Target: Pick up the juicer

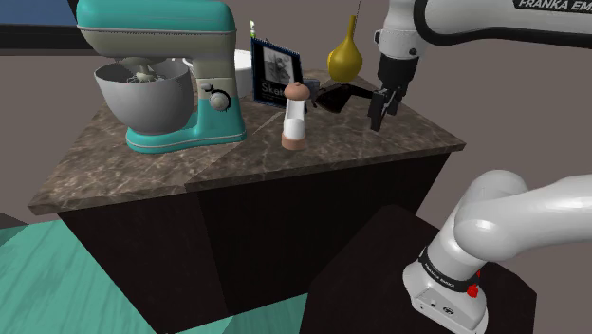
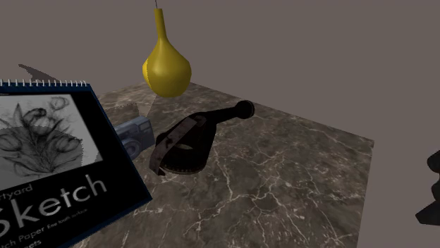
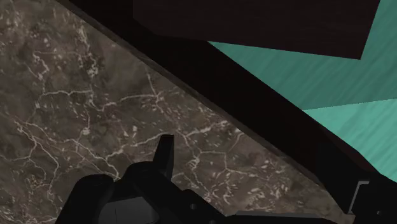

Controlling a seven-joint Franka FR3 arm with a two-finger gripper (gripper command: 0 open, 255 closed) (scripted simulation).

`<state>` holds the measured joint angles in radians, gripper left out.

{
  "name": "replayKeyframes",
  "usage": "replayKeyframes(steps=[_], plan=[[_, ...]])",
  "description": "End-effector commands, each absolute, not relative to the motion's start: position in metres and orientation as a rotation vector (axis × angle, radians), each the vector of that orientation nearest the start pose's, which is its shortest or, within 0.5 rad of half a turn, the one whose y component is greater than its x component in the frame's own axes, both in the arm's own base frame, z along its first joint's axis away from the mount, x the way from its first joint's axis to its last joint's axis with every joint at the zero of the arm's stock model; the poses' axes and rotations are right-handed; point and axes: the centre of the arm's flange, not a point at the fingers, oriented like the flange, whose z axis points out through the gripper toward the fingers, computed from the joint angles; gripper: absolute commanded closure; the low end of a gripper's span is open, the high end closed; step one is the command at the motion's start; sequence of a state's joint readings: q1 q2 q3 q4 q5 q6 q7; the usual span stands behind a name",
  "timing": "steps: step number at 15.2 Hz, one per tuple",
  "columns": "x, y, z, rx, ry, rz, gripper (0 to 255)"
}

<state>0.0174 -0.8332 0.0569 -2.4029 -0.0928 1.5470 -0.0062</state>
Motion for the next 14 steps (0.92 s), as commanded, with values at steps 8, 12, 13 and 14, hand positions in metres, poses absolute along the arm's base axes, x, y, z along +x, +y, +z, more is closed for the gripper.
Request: replayKeyframes(steps=[8, 12, 13, 14], plan=[[0.308, -0.081, 0.580, -3.188, -0.458, -0.074, 0], [0.328, -0.134, 0.577, -3.119, -0.655, -0.133, 0], [0.334, -0.147, 0.576, -3.100, -0.703, -0.148, 0], [0.340, -0.159, 0.576, -3.079, -0.751, -0.162, 0]])
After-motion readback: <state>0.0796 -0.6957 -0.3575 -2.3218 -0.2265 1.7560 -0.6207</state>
